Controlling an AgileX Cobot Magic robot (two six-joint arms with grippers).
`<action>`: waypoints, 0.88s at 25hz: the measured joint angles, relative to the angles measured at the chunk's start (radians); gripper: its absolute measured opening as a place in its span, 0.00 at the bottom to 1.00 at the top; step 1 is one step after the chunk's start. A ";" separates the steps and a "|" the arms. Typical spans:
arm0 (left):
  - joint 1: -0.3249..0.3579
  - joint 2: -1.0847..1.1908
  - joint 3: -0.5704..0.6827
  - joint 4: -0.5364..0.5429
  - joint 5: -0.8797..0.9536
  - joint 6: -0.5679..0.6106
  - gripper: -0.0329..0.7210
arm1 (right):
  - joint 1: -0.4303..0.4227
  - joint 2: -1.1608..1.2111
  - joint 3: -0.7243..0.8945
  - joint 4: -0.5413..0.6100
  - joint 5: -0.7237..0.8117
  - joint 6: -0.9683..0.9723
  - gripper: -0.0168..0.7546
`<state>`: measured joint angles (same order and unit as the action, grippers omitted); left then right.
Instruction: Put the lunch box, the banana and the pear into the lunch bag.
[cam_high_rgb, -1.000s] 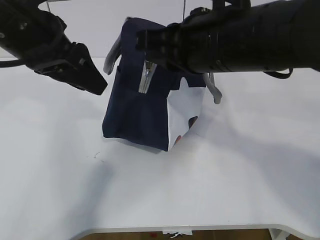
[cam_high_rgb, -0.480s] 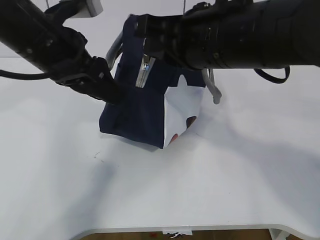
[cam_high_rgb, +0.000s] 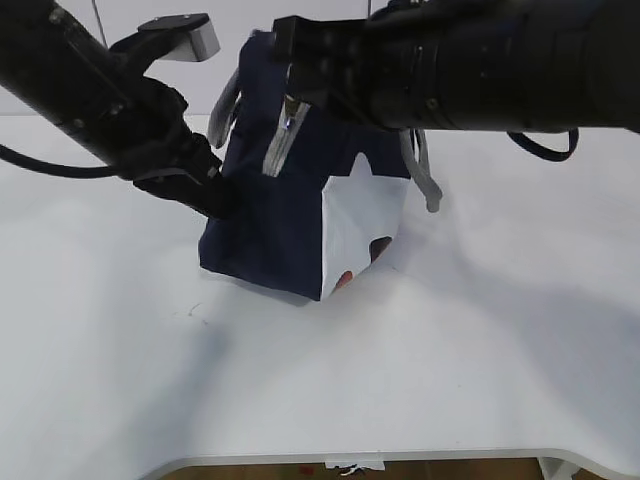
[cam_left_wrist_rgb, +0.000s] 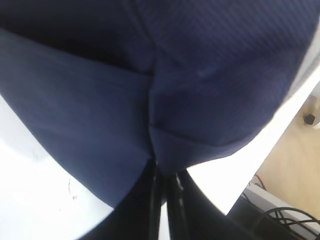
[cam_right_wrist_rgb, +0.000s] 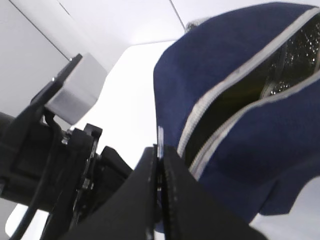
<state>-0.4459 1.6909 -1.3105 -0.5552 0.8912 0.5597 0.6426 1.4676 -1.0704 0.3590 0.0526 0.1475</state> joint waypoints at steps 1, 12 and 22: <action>0.000 0.000 0.000 0.003 0.002 0.005 0.04 | 0.000 0.000 0.000 0.000 -0.005 0.000 0.02; 0.000 0.000 0.000 0.124 0.084 0.017 0.03 | -0.005 0.000 0.000 0.000 -0.039 -0.010 0.02; -0.002 -0.030 0.000 0.132 0.106 0.018 0.03 | -0.129 0.000 -0.002 0.000 -0.053 -0.013 0.02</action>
<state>-0.4480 1.6612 -1.3105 -0.4230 0.9972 0.5773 0.5132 1.4676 -1.0727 0.3590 0.0000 0.1340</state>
